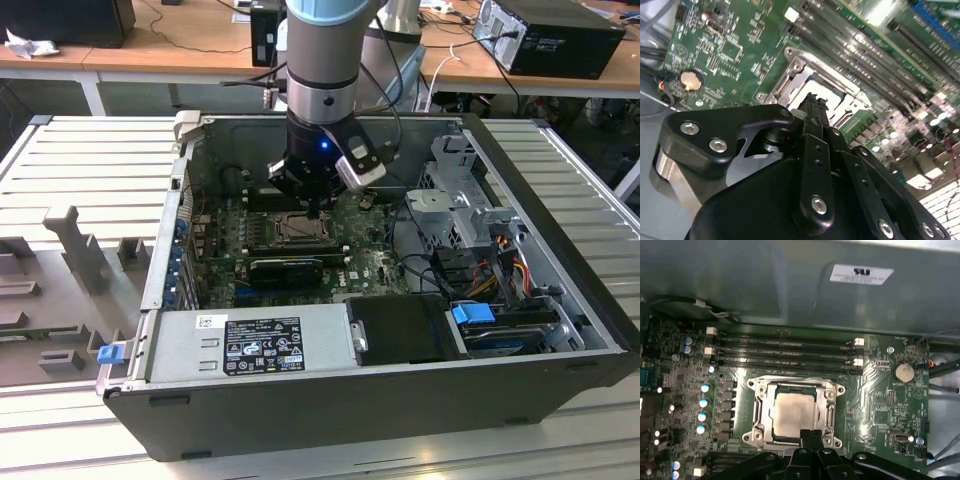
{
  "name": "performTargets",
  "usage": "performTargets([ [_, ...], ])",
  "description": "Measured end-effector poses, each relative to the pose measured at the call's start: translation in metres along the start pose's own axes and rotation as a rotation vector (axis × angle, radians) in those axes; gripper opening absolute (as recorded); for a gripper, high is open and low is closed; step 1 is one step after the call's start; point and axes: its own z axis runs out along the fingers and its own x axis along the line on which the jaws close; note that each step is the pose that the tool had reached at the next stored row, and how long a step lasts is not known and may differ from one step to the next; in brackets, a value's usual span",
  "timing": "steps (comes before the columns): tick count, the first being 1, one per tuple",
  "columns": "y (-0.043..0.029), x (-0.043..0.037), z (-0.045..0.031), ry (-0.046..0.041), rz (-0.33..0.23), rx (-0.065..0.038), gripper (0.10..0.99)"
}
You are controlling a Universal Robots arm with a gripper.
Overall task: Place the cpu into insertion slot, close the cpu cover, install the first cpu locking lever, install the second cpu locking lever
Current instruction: 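Install the second cpu locking lever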
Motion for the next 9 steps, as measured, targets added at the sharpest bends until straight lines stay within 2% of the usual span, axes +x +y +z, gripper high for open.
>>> performTargets([
  [1, -0.0007, -0.0003, 0.0000, 0.0056, 0.001, -0.001, 0.106],
  [2, -0.0009, -0.0006, 0.0001, 0.0180, 0.002, -0.003, 0.106],
  [3, -0.0010, -0.0006, 0.0002, 0.0325, 0.003, -0.004, 0.106],
  [4, -0.0030, -0.0004, 0.0004, 0.0512, 0.005, -0.011, 0.106],
  [6, -0.0114, 0.0001, 0.0002, 0.0511, 0.005, -0.013, 0.106],
  [7, -0.0169, 0.0004, 0.0001, 0.0507, 0.005, -0.019, 0.106],
  [8, -0.0189, 0.0006, 0.0000, 0.0502, 0.005, -0.026, 0.106],
  [9, -0.0206, 0.0007, -0.0001, 0.0492, 0.005, -0.042, 0.106],
])
